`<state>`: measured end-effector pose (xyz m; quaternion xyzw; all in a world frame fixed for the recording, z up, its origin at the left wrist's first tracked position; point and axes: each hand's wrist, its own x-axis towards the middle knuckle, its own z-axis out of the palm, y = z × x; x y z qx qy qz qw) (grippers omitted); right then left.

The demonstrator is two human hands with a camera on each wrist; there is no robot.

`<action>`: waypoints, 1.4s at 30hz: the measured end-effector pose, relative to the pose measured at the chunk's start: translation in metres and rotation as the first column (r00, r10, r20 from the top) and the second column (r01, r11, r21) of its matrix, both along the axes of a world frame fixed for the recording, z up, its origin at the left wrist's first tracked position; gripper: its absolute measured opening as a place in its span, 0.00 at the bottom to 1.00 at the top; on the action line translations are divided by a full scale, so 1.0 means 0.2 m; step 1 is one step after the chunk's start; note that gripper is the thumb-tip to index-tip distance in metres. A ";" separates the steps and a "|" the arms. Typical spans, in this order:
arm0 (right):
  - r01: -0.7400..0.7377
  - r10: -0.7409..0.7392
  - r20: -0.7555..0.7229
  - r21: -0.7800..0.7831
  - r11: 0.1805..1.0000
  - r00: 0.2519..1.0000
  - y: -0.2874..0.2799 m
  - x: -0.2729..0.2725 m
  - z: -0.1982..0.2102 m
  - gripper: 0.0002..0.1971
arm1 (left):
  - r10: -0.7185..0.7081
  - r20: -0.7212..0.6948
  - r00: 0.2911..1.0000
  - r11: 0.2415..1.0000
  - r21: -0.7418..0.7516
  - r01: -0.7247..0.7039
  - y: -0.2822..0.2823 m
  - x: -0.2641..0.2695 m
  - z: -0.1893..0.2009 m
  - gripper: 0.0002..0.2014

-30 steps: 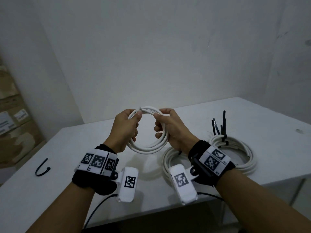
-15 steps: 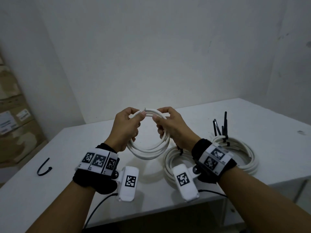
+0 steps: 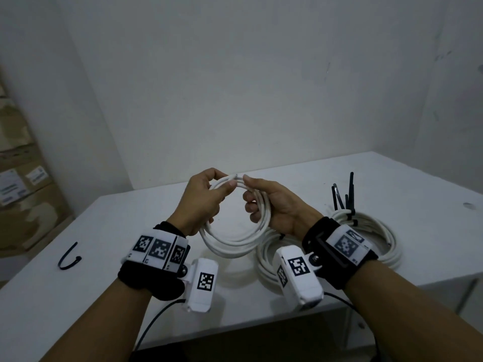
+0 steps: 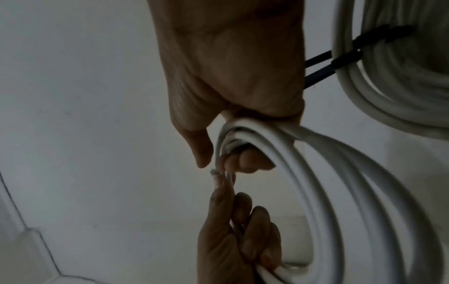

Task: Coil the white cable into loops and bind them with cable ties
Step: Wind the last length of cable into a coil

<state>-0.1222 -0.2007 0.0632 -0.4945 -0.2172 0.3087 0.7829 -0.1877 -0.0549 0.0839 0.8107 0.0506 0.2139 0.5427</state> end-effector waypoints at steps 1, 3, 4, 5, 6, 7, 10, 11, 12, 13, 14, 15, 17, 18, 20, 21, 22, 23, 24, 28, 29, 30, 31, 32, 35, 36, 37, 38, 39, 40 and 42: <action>0.017 -0.013 0.065 -0.052 0.999 0.998 0.00 0.00 0.00 0.08 | -0.012 -0.009 1.000 1.000 0.008 0.012 0.00 0.00 0.00 0.10; 0.083 -0.050 0.217 -0.147 0.986 0.975 0.00 0.00 0.00 0.14 | -0.031 -0.041 0.999 0.999 0.035 0.033 -0.01 0.00 0.01 0.11; 0.100 -0.054 0.257 -0.169 0.981 0.965 -0.01 0.01 0.00 0.15 | -0.042 -0.066 0.997 0.997 0.061 0.046 -0.01 0.00 0.02 0.11; 0.098 -0.046 0.271 -0.179 0.979 0.961 -0.01 0.01 0.00 0.16 | -0.051 -0.095 0.994 0.994 0.094 0.060 0.00 0.00 0.02 0.12; 0.082 -0.030 0.269 -0.187 0.979 0.963 -0.01 0.02 0.01 0.15 | -0.056 -0.122 0.991 0.989 0.130 0.072 0.00 -0.01 0.02 0.13; 0.064 -0.009 0.264 -0.201 0.977 0.965 -0.02 0.02 0.03 0.15 | -0.052 -0.143 0.988 0.982 0.170 0.076 0.00 -0.01 0.03 0.13; 0.042 0.064 0.319 -0.312 0.949 0.946 -0.02 0.02 0.09 0.16 | -0.029 -0.186 0.982 0.941 0.325 0.090 -0.01 -0.01 0.03 0.10; 0.066 0.073 0.367 -0.353 0.933 0.928 -0.02 0.02 0.09 0.21 | -0.030 -0.201 0.979 0.922 0.373 0.105 -0.01 -0.01 0.04 0.08; 0.104 0.068 0.422 -0.371 0.923 0.904 -0.01 0.02 0.10 0.25 | -0.031 -0.215 0.976 0.906 0.405 0.118 -0.02 0.00 0.04 0.08; 0.147 0.042 0.476 -0.352 0.924 0.878 0.00 0.02 0.09 0.25 | -0.027 -0.223 0.974 0.897 0.425 0.122 -0.02 0.00 0.05 0.09; 0.196 -0.012 0.518 -0.303 0.933 0.856 0.02 0.02 0.08 0.23 | -0.020 -0.219 0.976 0.893 0.434 0.116 -0.02 0.00 0.05 0.10; 0.254 -0.085 0.541 -0.246 0.936 0.837 0.04 0.01 0.07 0.21 | -0.015 -0.207 0.978 0.897 0.429 0.105 -0.03 0.00 0.05 0.12; 0.354 -0.219 0.546 -0.153 0.923 0.808 0.06 0.01 0.03 0.19 | -0.022 -0.162 0.987 0.942 0.327 0.074 -0.01 0.01 0.05 0.18; 0.380 -0.269 0.524 -0.115 0.918 0.809 0.07 0.02 0.02 0.19 | -0.035 -0.129 0.991 0.972 0.226 0.064 0.00 0.00 0.05 0.21; 0.414 -0.364 0.405 -0.041 0.909 0.839 0.07 0.03 0.01 0.18 | -0.056 -0.079 0.995 0.998 0.008 0.057 0.05 -0.01 0.04 0.22; 0.431 -0.406 0.329 -0.002 0.902 0.852 0.07 0.04 0.02 0.18 | -0.075 -0.080 0.994 0.996 -0.062 0.070 0.07 -0.03 0.03 0.18; 0.449 -0.440 0.262 0.028 0.893 0.859 0.06 0.06 0.03 0.17 | -0.112 -0.094 0.989 0.989 -0.110 0.102 0.07 -0.05 0.01 0.12; 0.465 -0.463 0.216 0.045 0.884 0.859 0.05 0.07 0.04 0.17 | -0.160 -0.101 0.982 0.973 -0.186 0.139 0.07 -0.07 -0.01 0.07; 0.480 -0.481 0.191 0.051 0.876 0.856 0.05 0.07 0.04 0.17 | -0.206 -0.078 0.975 0.936 -0.308 0.173 0.05 -0.08 -0.04 0.07; 0.503 -0.505 0.137 0.050 0.863 0.852 0.12 0.02 -0.03 0.17 | -0.083 0.007 0.997 0.745 -0.663 0.067 -0.02 -0.06 -0.09 0.17; 0.484 -0.487 0.113 0.049 0.874 0.866 0.14 0.00 -0.05 0.17 | -0.026 -0.012 1.000 0.752 -0.659 0.012 -0.02 -0.05 -0.09 0.19; 0.457 -0.459 0.082 0.038 0.888 0.885 0.14 -0.01 -0.06 0.16 | 0.014 -0.026 1.000 0.769 -0.638 -0.027 -0.01 -0.05 -0.08 0.20; 0.424 -0.424 0.051 0.012 0.906 0.904 0.14 -0.02 -0.06 0.15 | 0.034 -0.032 0.999 0.786 -0.616 -0.046 0.00 -0.05 -0.08 0.20; 0.385 -0.384 0.024 -0.022 0.923 0.923 0.14 -0.02 -0.06 0.15 | 0.040 -0.033 0.999 0.802 -0.595 -0.051 0.01 -0.05 -0.07 0.19; 0.300 -0.301 -0.003 -0.074 0.951 0.954 0.13 -0.03 -0.07 0.18 | 0.049 -0.027 0.998 0.825 -0.562 -0.056 0.02 -0.07 -0.05 0.17; 0.292 -0.292 0.012 -0.076 0.953 0.956 0.14 -0.03 -0.07 0.18 | 0.061 -0.025 0.998 0.829 -0.555 -0.064 0.03 -0.07 -0.05 0.17; 0.288 -0.287 0.033 -0.077 0.954 0.958 0.15 -0.04 -0.07 0.18 | 0.073 -0.024 0.997 0.831 -0.552 -0.074 0.04 -0.08 -0.04 0.17; 0.283 -0.280 0.053 -0.071 0.956 0.959 0.16 -0.05 -0.07 0.16 | 0.088 -0.023 0.996 0.830 -0.551 -0.086 0.05 -0.08 -0.04 0.17; 0.276 -0.271 0.073 -0.058 0.959 0.960 0.17 -0.05 -0.08 0.15 | 0.103 -0.018 0.995 0.828 -0.553 -0.096 0.06 -0.09 -0.04 0.15; 0.270 -0.265 0.094 -0.042 0.962 0.960 0.17 -0.06 -0.08 0.14 | 0.116 -0.011 0.993 0.824 -0.558 -0.102 0.07 -0.10 -0.04 0.13; 0.271 -0.266 0.134 -0.023 0.962 0.955 0.17 -0.06 -0.09 0.14 | 0.126 0.005 0.992 0.820 -0.564 -0.101 0.08 -0.10 -0.04 0.11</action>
